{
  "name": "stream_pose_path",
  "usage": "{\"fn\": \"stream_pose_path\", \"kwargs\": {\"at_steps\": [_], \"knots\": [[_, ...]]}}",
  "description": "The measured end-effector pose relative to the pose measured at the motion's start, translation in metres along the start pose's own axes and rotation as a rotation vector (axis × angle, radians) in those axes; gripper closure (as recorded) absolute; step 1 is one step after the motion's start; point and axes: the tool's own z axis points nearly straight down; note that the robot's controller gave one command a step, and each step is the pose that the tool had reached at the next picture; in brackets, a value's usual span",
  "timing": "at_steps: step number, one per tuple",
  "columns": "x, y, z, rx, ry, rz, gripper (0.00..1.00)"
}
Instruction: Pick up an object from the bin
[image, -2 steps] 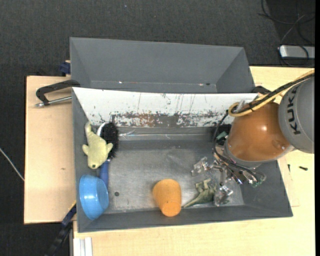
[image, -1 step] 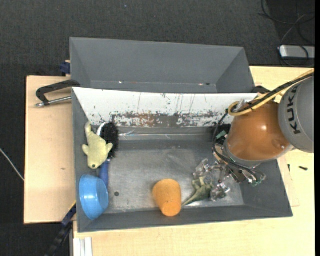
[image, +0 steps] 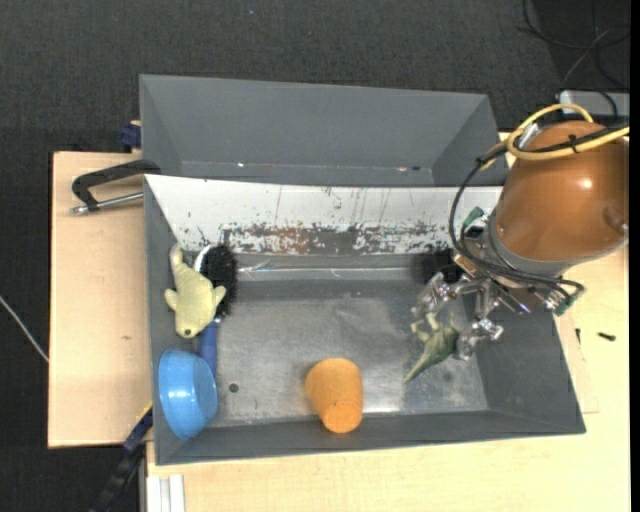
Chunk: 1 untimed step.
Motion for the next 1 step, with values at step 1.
{"fn": "stream_pose_path", "kwargs": {"at_steps": [1], "knots": [[-0.054, -0.0078, -0.1298, 0.0, -0.002, -0.265, 1.0]]}}
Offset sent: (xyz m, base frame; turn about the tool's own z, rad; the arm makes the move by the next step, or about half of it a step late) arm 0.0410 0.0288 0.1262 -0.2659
